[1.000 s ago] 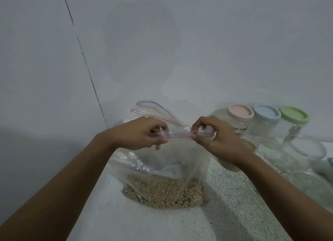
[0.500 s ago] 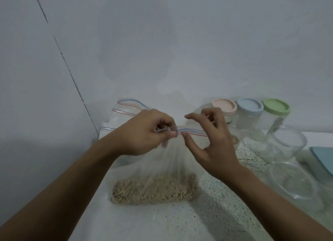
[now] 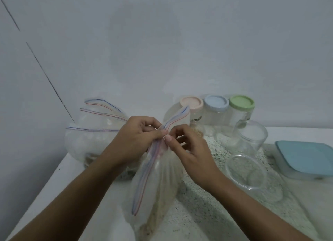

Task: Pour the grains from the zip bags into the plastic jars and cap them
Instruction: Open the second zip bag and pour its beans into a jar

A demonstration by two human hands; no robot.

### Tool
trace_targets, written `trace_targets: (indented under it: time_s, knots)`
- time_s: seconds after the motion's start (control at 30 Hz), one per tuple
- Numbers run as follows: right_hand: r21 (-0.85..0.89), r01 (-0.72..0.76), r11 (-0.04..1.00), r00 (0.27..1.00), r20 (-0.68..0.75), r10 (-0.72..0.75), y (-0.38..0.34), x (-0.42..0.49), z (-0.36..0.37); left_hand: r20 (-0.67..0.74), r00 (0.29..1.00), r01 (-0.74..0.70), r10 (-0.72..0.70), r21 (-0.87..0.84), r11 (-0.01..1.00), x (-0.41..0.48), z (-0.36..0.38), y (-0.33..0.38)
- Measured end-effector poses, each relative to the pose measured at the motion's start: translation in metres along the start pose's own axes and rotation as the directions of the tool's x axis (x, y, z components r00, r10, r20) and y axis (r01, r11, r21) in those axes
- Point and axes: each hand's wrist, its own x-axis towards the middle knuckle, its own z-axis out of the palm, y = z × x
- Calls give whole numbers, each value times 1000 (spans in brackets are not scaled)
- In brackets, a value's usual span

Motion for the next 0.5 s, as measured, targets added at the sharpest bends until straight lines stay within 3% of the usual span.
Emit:
trace_targets:
  time_s: [0.2, 0.43, 0.5]
  knots:
    - [297, -196, 935, 981, 57, 187, 3, -11, -27, -14, 992, 122, -127, -186, 975, -10, 38, 0]
    - [220, -255, 942, 967, 38, 253, 9, -23, -60, 107, 973, 230, -204, -391, 891, -23, 69, -9]
    - [208, -271, 940, 963, 48, 267, 11, -25, -65, 160, 970, 230, -183, -362, 903, -25, 70, -13]
